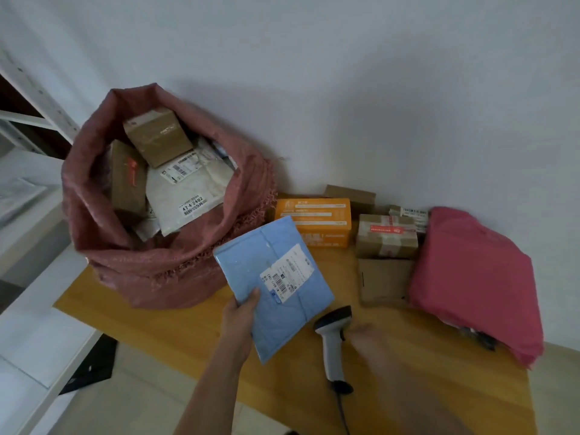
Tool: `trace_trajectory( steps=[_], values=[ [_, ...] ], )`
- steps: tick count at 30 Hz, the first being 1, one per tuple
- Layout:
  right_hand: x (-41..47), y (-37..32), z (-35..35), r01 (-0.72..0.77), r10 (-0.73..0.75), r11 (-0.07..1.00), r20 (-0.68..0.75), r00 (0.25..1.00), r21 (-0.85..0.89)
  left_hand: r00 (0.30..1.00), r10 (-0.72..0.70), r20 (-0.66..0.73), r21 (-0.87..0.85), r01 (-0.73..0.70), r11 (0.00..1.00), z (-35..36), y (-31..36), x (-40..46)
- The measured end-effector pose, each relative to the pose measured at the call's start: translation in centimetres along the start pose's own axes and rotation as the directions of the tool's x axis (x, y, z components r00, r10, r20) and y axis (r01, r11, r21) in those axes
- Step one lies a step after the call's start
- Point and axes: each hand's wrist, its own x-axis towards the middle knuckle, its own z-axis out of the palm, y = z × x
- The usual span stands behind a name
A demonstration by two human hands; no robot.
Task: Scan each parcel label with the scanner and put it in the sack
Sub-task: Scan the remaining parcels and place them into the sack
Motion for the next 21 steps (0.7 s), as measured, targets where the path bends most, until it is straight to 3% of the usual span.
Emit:
trace_trajectory(
  steps=[5,12,17,21],
  values=[
    [-0.4,1.1,3.9,-0.026,0.029,0.993,0.026,0.999,-0.119,1.0,0.002,0.01,-0.015,-0.002,1.0,-0.4,0.1,0.0],
    [-0.1,0.9,5.1,0.052,-0.068,0.98,-0.074,0.995,-0.192,0.997,-0.013,0.079,0.157,0.001,0.988,-0.6,1.0,0.4],
    [-0.7,-0.3,3.8,0.107,-0.114,0.992,-0.115,0.987,-0.063,0.975,0.209,0.079,0.377,-0.223,0.899,-0.8,2.1,0.2],
    [-2.0,-1.6,1.1,0.28,-0.241,0.955,-0.293,0.925,0.099,0.886,0.424,0.185,0.543,-0.452,0.707,-0.3,4.5,-0.2]
  ],
)
